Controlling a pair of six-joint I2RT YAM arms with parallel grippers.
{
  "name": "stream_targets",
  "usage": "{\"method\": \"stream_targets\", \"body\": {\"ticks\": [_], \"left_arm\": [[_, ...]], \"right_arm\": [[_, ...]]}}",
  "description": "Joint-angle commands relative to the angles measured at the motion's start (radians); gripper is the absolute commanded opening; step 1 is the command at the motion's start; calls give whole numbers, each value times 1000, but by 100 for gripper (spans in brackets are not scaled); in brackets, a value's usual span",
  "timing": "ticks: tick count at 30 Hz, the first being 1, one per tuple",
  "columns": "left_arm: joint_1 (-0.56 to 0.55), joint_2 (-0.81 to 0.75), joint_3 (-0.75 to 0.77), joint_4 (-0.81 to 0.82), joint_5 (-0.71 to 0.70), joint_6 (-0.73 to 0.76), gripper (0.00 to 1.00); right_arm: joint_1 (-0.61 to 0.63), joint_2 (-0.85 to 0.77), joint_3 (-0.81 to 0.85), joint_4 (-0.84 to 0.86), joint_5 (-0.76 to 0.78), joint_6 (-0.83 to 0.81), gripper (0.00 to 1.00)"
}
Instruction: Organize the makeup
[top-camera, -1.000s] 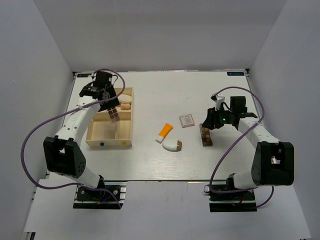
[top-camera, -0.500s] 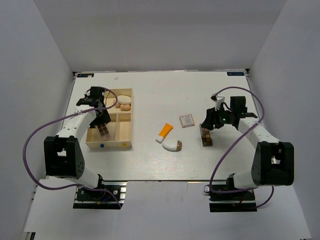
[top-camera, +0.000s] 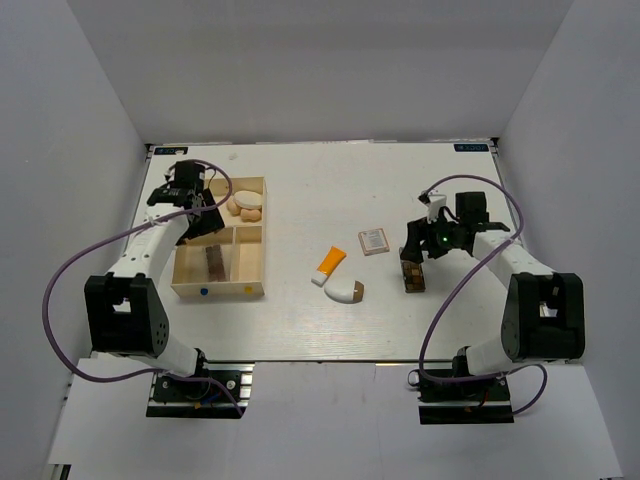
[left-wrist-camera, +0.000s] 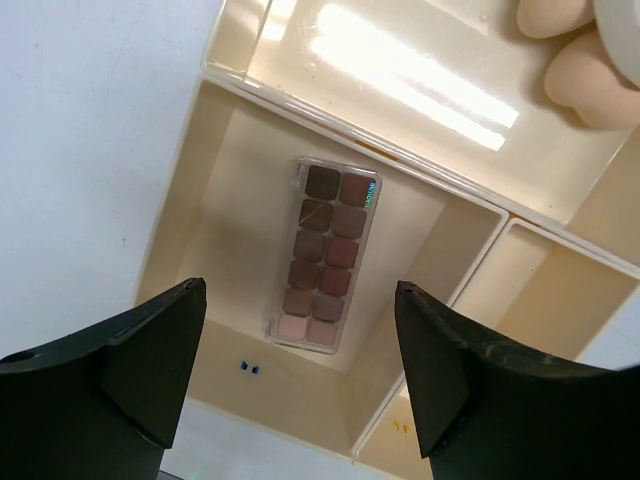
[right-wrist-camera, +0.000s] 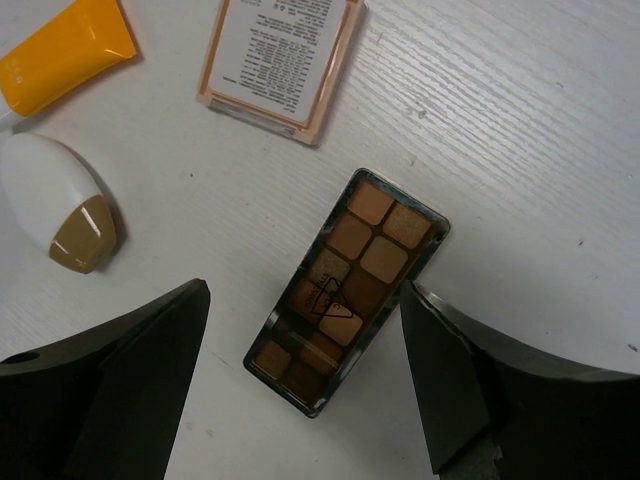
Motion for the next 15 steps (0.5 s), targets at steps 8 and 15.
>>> {"method": "stream_targets", "body": {"ticks": [8, 15], "left_arm": [[-16, -152, 115, 28, 215, 8, 86], [-16, -277, 29, 79, 301, -65, 86]], "right_arm": [[49, 76, 64, -33, 247, 21, 86], [117, 139, 56, -12, 370, 83, 82]]}}
